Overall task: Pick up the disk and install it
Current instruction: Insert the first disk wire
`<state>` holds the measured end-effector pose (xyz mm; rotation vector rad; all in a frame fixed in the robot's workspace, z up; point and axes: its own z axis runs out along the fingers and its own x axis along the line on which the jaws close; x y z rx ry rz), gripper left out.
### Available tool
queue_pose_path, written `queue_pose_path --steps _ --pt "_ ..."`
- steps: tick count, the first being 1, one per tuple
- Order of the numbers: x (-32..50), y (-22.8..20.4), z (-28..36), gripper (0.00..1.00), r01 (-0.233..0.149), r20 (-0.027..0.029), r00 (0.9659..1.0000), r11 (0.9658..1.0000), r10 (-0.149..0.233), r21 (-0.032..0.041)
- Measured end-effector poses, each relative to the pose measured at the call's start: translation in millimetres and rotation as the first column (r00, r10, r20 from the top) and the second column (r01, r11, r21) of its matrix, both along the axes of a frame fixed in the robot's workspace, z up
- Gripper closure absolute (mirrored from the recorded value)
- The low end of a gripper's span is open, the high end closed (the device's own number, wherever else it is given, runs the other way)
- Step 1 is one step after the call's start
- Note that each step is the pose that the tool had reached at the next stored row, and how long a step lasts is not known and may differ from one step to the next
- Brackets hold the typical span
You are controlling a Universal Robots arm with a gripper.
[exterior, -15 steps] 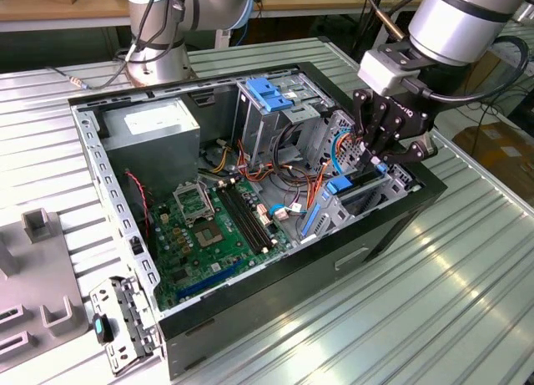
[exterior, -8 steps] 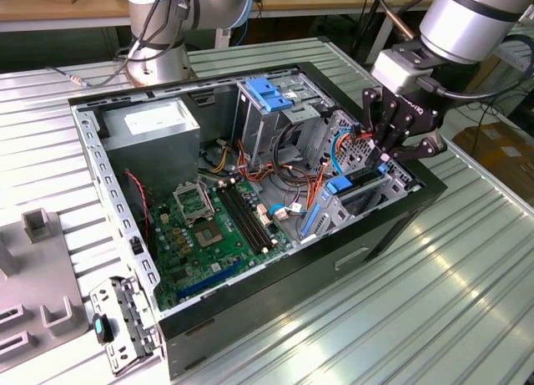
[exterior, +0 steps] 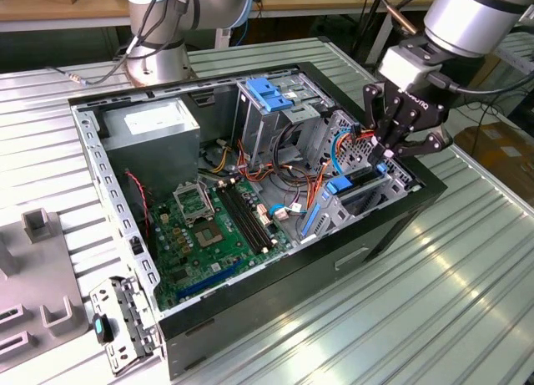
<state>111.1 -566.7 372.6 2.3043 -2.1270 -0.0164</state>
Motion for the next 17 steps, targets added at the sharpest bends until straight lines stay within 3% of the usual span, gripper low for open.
queue_pose_path --steps 5,7,11,14,17 --pt "9.3 4.9 -0.1 0.89 -0.006 -0.0018 1.0 1.0 0.006 -0.0002" --pt "16.3 8.8 -0.2 0.89 -0.012 -0.0019 0.9999 0.9999 0.012 -0.0003" --pt "20.4 12.7 -0.4 0.89 -0.026 -0.0018 0.9997 0.9997 0.026 -0.0002" --pt "20.5 12.9 -0.6 0.89 -0.068 -0.0018 0.9977 0.9977 0.068 -0.0002" --pt "20.6 13.0 -0.8 0.89 -0.125 -0.0018 0.9921 0.9921 0.125 -0.0003"
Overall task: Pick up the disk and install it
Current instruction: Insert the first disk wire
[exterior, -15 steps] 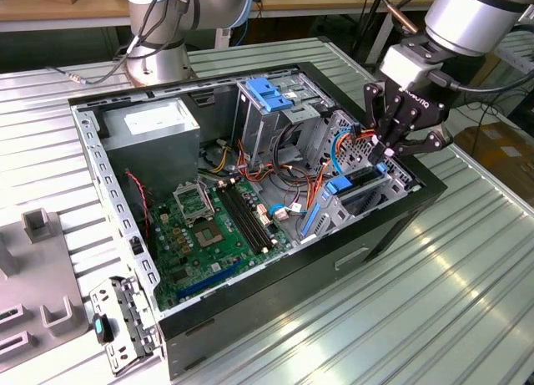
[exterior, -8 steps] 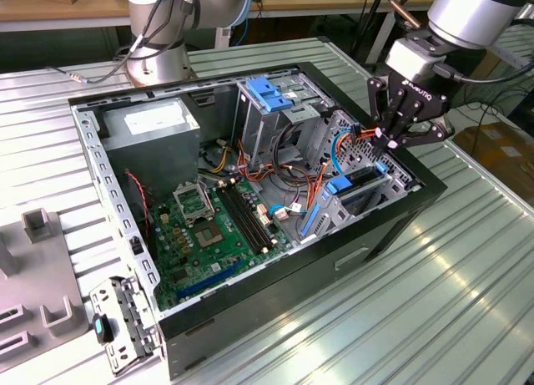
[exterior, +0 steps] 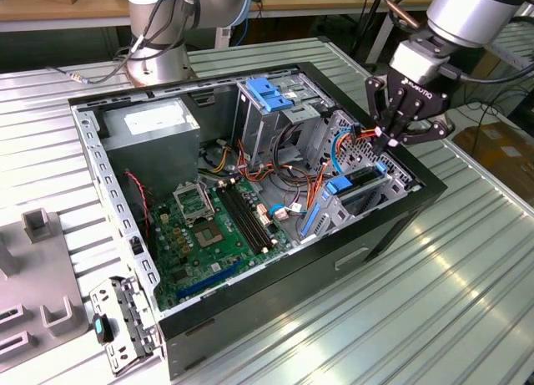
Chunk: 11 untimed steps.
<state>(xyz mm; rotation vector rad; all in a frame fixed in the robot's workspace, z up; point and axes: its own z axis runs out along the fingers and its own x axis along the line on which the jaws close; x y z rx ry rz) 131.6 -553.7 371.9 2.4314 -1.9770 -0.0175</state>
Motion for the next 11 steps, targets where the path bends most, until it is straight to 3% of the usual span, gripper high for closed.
queue_pose_path --steps 3,4,7,11 --pt "1.8 1.5 0.0 0.89 -0.04 0.0 0.9992 0.9992 0.04 -0.0001" --pt "3.1 3.1 -0.1 0.89 -0.041 0.0 0.9992 0.9992 0.041 0.0001" --pt "8.4 13.3 -0.1 0.89 -0.045 0.0 0.999 0.999 0.045 -0.0004" --pt "10.6 17.5 -0.1 0.89 -0.055 -0.0001 0.9985 0.9985 0.055 -0.0021"
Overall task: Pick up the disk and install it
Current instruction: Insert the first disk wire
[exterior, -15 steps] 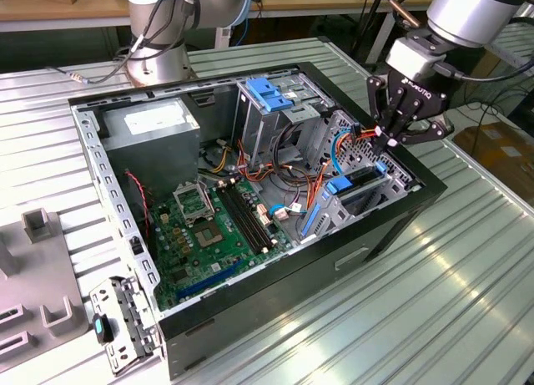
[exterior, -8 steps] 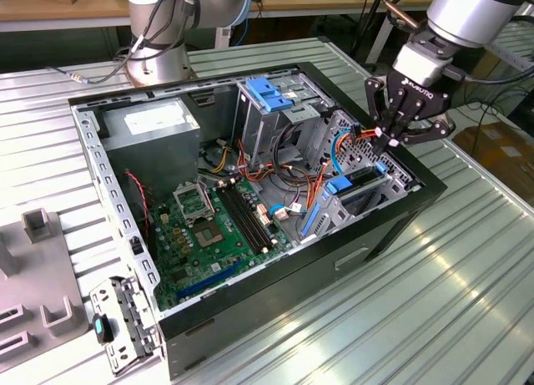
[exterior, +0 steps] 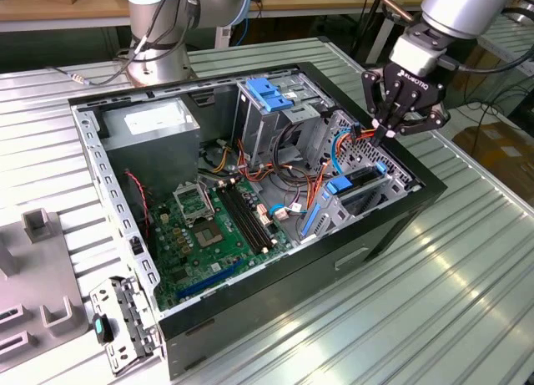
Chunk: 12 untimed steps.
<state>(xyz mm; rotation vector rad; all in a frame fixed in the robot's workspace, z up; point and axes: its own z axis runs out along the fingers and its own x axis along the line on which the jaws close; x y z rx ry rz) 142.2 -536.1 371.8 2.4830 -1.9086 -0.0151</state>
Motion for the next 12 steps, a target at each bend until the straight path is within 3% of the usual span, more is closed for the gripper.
queue_pose_path --steps 5,6,11,12 --pt "0.5 0.2 5.3 0.89 -0.021 -0.0003 0.9998 0.9998 0.021 0.0" --pt "0.5 0.2 6.8 0.82 -0.023 -0.0003 0.9997 0.9997 0.023 0.0" --pt "0.8 0.9 10.7 0.81 -0.039 -0.0012 0.9992 0.9992 0.039 0.0002" --pt "0.8 1.0 10.8 0.75 -0.044 -0.0012 0.999 0.999 0.044 0.0001"
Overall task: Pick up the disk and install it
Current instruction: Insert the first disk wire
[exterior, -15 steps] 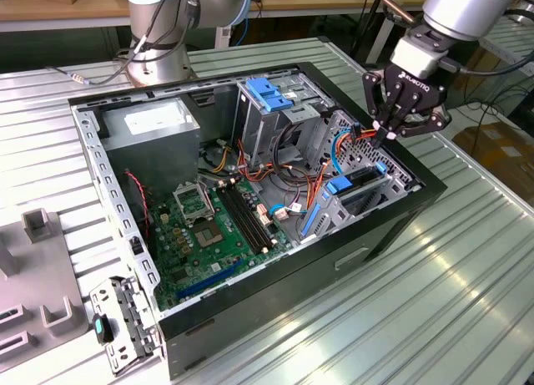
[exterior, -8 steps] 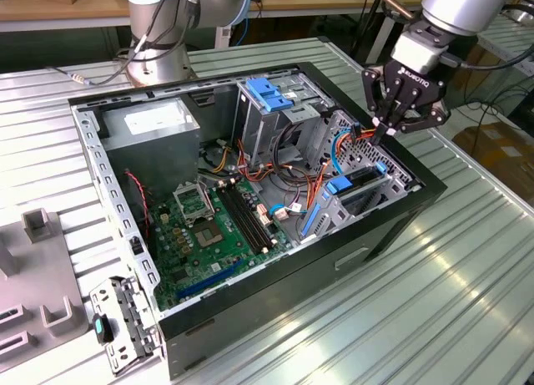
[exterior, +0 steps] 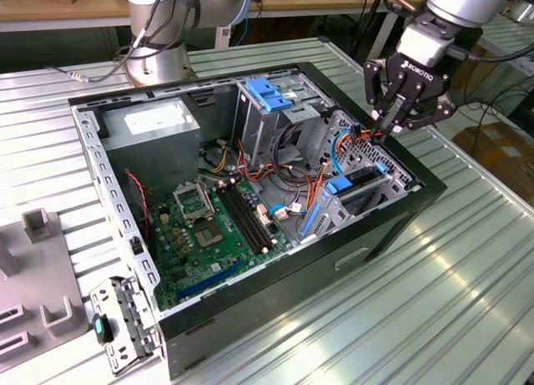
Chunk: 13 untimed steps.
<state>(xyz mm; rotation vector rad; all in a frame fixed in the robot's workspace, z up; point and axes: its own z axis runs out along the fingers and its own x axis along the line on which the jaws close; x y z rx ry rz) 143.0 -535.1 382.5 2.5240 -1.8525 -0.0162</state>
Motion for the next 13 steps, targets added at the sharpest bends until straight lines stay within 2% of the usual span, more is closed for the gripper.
queue_pose_path --steps 2,4,6,10,11,13 --pt "0.3 0.7 0.1 0.75 -0.012 0.0 0.9999 0.9999 0.012 -0.0001" --pt "0.7 0.8 0.0 0.75 -0.044 0.0 0.999 0.999 0.044 -0.0001" --pt "1.0 0.9 0.0 0.75 -0.082 0.0 0.9966 0.9966 0.082 -0.0002" --pt "2.1 0.9 -0.4 0.75 -0.133 0.0006 0.9911 0.9911 0.133 -0.0002" --pt "2.4 0.9 -0.9 0.75 -0.154 0.0084 0.9881 0.9881 0.154 -0.001" --pt "2.4 0.9 -1.0 0.75 -0.168 0.0256 0.9854 0.9857 0.168 -0.0039"
